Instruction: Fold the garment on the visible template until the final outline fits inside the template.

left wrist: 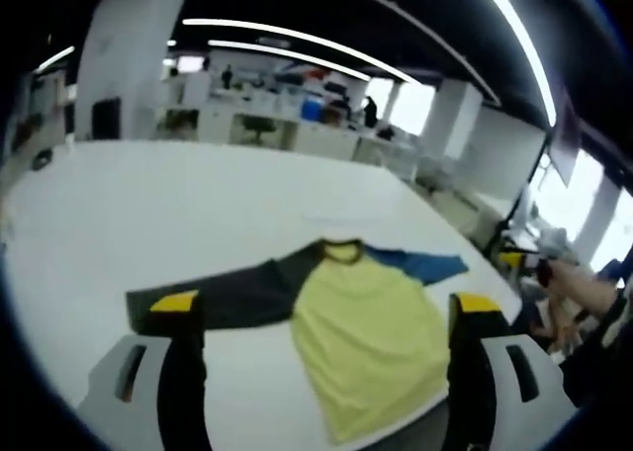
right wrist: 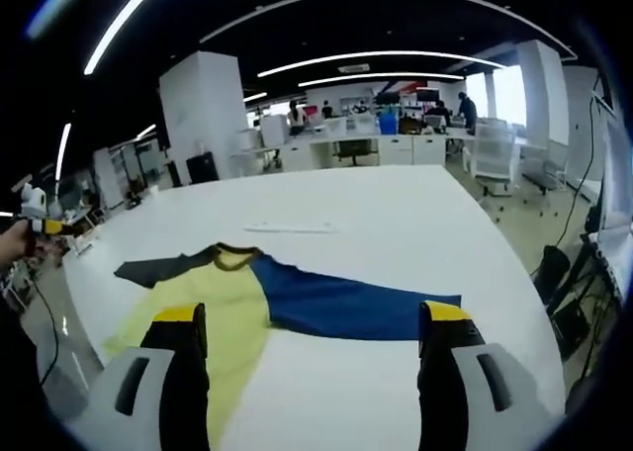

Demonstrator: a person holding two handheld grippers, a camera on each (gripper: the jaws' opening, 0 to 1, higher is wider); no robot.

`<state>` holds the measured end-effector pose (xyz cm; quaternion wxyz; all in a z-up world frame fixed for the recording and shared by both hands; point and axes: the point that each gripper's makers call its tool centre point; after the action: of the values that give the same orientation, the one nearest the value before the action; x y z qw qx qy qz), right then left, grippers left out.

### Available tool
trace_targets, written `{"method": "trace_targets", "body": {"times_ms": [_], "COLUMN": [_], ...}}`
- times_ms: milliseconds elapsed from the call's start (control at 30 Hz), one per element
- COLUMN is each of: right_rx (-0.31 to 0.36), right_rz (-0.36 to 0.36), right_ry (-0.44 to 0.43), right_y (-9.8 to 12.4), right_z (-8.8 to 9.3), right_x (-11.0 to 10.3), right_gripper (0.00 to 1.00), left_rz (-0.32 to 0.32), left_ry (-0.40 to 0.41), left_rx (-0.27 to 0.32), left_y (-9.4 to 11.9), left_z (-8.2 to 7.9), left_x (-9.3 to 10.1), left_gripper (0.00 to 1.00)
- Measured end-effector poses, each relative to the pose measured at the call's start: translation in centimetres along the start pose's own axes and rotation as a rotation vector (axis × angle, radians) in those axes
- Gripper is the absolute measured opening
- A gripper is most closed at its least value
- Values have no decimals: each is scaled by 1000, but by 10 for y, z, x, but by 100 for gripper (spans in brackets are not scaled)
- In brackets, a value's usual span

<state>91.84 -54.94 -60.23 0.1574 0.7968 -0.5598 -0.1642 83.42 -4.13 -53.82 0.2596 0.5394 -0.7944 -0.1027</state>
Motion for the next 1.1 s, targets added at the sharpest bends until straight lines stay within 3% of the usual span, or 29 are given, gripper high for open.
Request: {"method": "trace_targets", "body": {"times_ms": [400, 700, 800, 900, 1000, 1100], "right_rx": [-87, -150, -207, -218, -236, -257], "right_rz": [68, 125, 159, 169, 184, 195], "right_ry": [-28, -22, -29, -35, -31, -39], "right_y": [-43, -76, -87, -96, -104, -111], "right_z": [29, 46, 57, 62, 68, 74], "right_x": [62, 116, 136, 149, 160, 170], "right_gripper": [73, 57, 53, 51, 43, 43], "left_rz": [-23, -31, -34, -45, -53, -57], "left_ry": [12, 18, 17, 20, 31, 27], "left_rx": [-49, -72, -91, -100, -114, -132], "left_y": [-23, -45, -50, -52, -53, -55], "left_z": [9, 13, 16, 19, 25, 28], "left_x": [0, 1, 0, -2, -4, -5], "left_gripper": [97, 96, 94, 94, 94, 93]}}
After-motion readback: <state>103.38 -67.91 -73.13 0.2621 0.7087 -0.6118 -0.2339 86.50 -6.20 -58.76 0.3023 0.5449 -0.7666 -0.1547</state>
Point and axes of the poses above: the point that each gripper's makers call its tool centre point, and the gripper's own axes: y roughly backward along the fingers, x roughly to its right, z roughly out of its underside, and after that the axes turned 3 degrees about z, right-handed
